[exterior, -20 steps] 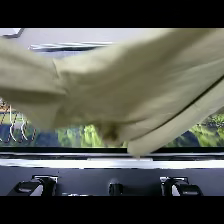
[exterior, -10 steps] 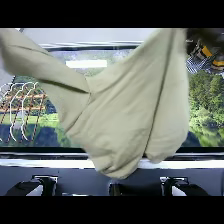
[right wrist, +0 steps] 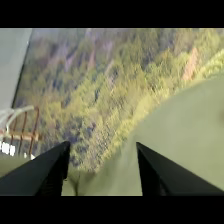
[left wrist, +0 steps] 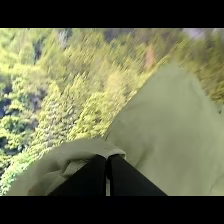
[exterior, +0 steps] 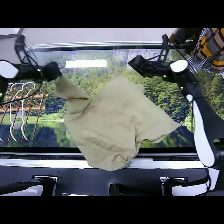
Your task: Fold the clothes and pants, and hang the long-sleeved shirts on hangers.
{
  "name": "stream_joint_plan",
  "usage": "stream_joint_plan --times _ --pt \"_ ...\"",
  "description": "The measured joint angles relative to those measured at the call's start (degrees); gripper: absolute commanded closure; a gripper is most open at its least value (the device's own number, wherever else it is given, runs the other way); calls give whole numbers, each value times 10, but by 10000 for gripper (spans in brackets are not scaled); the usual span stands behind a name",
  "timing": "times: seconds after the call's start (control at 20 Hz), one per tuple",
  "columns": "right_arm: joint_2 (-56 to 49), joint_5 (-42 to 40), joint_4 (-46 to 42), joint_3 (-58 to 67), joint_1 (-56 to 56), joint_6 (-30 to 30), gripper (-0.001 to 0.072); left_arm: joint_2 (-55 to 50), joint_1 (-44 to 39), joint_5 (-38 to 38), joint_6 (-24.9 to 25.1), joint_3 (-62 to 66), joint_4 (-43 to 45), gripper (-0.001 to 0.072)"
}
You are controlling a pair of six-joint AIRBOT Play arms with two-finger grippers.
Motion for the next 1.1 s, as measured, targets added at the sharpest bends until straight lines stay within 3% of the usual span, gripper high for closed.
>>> stream_joint_plan --times 0.2,0.25,0.3,0.5,0.65,0.8,0.95,1.1 --pt "67 222 -98 -9 -99 16 201 -30 0 -7 0 -4 -1 684" --pt "96 265 -127 -26 -125 22 145 -33 0 -12 0 -5 0 683" --pt "132 296 -150 -56 -154 33 34 -36 0 -16 -1 -5 0 684" --pt "304 370 -192 -279 -216 80 31 -41 0 -33 -1 -5 1 683" --pt "431 374 -163 -481 -208 123 32 -43 0 -44 -1 -5 2 683" --pt "526 315 -120 -647 -152 178 32 -43 0 -50 -1 -5 3 683" --pt "551 208 -84 -743 -58 229 32 -43 0 -54 -1 -5 5 683" --pt "510 98 -51 -781 42 262 49 -43 0 -56 -1 -5 8 683"
